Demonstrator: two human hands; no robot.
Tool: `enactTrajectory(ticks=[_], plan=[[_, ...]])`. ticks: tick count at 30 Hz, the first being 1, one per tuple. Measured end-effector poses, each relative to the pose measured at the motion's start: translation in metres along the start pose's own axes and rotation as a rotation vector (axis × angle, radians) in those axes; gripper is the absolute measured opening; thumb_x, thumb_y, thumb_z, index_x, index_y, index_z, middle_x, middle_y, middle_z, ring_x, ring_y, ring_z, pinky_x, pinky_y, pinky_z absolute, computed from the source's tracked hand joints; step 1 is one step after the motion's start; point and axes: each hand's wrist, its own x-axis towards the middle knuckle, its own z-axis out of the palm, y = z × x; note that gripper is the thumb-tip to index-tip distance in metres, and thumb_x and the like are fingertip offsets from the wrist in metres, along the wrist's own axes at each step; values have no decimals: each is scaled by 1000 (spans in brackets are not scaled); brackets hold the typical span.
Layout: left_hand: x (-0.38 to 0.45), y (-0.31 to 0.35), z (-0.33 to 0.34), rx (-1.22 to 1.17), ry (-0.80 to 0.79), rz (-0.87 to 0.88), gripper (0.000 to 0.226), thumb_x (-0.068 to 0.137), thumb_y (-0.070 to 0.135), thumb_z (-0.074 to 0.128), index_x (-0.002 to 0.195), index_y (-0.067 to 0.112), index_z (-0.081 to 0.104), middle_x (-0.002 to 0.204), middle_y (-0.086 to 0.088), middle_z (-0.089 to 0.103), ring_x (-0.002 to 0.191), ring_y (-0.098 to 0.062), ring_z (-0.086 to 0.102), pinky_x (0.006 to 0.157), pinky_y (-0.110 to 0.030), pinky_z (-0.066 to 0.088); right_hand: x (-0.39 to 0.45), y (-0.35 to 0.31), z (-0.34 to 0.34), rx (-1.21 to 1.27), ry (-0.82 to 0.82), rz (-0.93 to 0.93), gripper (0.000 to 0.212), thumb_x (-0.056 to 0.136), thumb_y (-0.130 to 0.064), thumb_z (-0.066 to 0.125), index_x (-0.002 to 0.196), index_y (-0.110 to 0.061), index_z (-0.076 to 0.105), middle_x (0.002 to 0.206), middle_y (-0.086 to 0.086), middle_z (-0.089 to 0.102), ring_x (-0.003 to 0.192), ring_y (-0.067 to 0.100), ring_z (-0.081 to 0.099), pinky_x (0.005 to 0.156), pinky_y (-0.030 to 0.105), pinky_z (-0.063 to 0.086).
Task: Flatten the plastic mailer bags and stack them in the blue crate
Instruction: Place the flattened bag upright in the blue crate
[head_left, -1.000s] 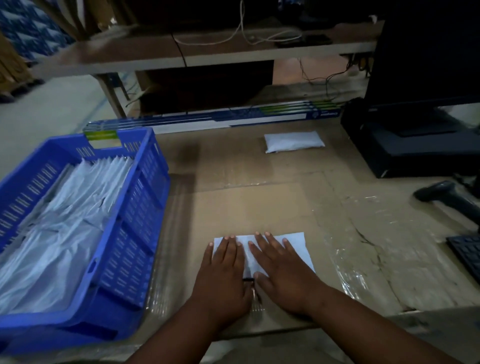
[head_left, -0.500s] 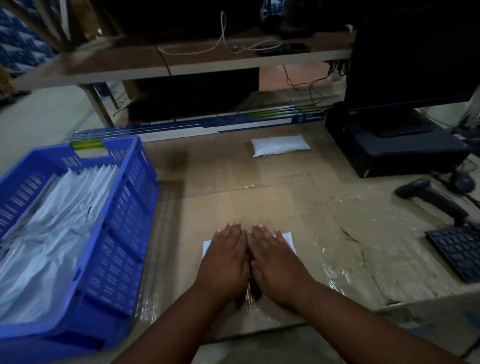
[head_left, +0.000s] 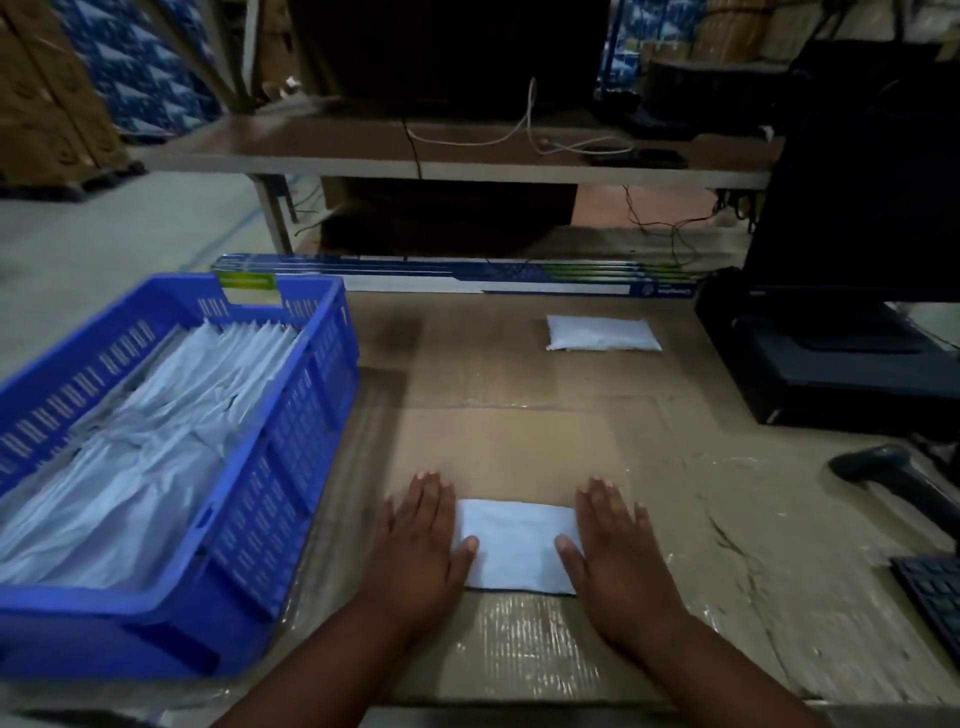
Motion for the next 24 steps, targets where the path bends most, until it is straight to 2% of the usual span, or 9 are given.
enactTrajectory(ticks=[5, 8, 11, 13, 16, 18, 21, 23, 24], plan=[[3, 34, 10, -81, 15, 339, 76, 101, 37, 43, 167, 10, 17, 175, -8, 12, 163, -26, 2, 127, -57, 15, 18, -48, 13, 52, -143, -295, 81, 94, -54, 10, 164, -20, -13, 166, 0, -27, 159, 21, -22, 130, 46, 2], [-2, 12, 14, -20, -61, 297, 75, 104, 54, 39, 167, 15, 22, 173, -7, 23, 162, -24, 11, 123, -62, 23, 14, -21, 20, 13, -182, -279, 89, 98, -69, 18, 168, -18, -2, 170, -2, -18, 162, 20, -12, 131, 44, 3], [5, 3, -10, -41, -166, 193, 79, 105, 69, 15, 168, 20, 17, 175, -4, 17, 162, -20, 9, 128, -55, 14, 12, 4, 5, 65, -209, -183, 106, 89, -88, 12, 169, -19, 2, 175, -3, -6, 162, 15, -3, 130, 36, -3], [18, 6, -31, -58, -234, 169, 77, 105, 64, 31, 168, 24, 11, 173, -4, 21, 159, -23, 17, 128, -52, 13, 24, 8, -12, 52, -266, -183, 108, 86, -91, 8, 169, -21, 3, 177, 1, 1, 162, 16, 2, 130, 39, 1], [42, 15, -57, -26, -316, 110, 100, 91, 62, 62, 168, 31, 6, 160, -2, 39, 145, -30, 35, 119, -55, 27, 43, 2, -36, 47, -243, -269, 91, 97, -75, 39, 168, -26, 9, 174, 2, 22, 158, 20, 23, 129, 46, 13], [56, 26, -72, 42, -374, 48, 99, 80, 65, 72, 162, 33, 25, 148, -1, 48, 137, -31, 42, 112, -54, 35, 61, -2, -50, 27, -272, -310, 103, 88, -76, 51, 169, -28, 10, 168, 4, 36, 151, 25, 37, 125, 46, 24], [68, 38, -92, 177, -370, 32, 60, 78, 59, 76, 128, 31, 59, 129, -2, 56, 122, -28, 55, 100, -47, 45, 80, 2, -60, 24, -375, -334, 125, 62, -87, 53, 167, -31, 18, 157, 2, 50, 139, 27, 51, 116, 39, 39], [67, 39, -103, 175, -334, 14, 49, 77, 56, 79, 114, 27, 66, 119, -3, 60, 111, -27, 62, 91, -39, 52, 88, 7, -67, -7, -412, -355, 101, 59, -83, 62, 148, -39, 50, 137, -6, 64, 126, 23, 61, 105, 36, 48], [65, 40, -111, 157, -329, -8, 49, 76, 56, 81, 111, 25, 67, 115, -3, 62, 108, -26, 62, 86, -36, 52, 92, 6, -73, -36, -419, -360, 66, 65, -75, 70, 120, -39, 64, 115, -10, 68, 112, 20, 65, 95, 35, 52]])
